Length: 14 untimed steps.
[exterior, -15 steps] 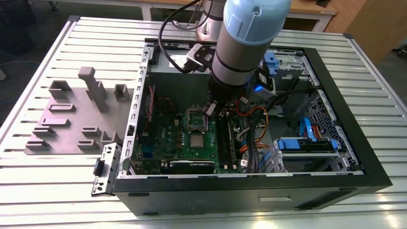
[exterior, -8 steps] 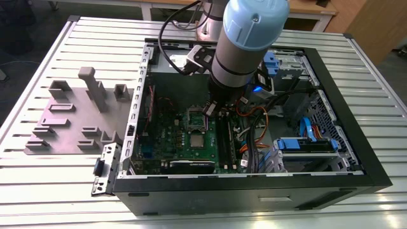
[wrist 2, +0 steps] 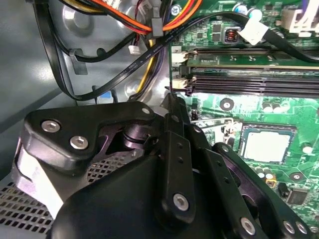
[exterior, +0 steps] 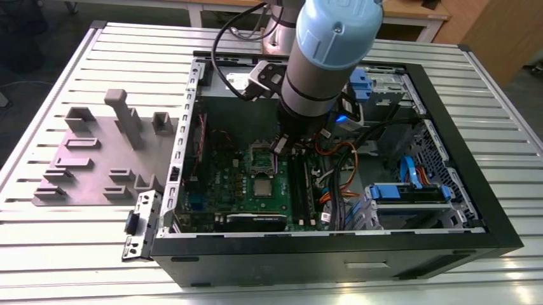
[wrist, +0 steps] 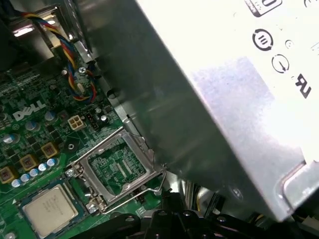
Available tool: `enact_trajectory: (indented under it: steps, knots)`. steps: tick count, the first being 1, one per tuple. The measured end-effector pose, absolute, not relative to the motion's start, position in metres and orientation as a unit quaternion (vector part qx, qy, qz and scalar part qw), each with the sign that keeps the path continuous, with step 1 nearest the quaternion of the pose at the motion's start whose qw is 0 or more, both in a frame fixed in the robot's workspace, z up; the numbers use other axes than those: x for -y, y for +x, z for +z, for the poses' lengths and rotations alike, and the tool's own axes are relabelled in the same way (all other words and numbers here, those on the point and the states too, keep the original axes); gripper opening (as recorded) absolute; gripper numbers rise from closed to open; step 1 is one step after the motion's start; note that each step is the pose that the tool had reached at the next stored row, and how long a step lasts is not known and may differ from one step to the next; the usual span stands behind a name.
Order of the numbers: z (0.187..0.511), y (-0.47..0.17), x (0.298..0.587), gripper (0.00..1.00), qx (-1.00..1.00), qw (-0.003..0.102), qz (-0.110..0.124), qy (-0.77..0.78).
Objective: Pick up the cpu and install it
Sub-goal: 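Close the cpu cover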
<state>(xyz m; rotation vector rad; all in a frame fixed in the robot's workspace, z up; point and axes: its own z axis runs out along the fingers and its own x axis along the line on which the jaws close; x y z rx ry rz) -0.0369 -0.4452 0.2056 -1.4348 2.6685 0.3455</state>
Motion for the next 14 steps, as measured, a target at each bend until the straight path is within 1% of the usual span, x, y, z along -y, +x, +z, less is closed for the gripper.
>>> enact_trajectory:
  steps: [14]
  knots:
    - [0.1974,-0.0400,0.4399,0.11,-0.873,0.050,0.121,-0.470]
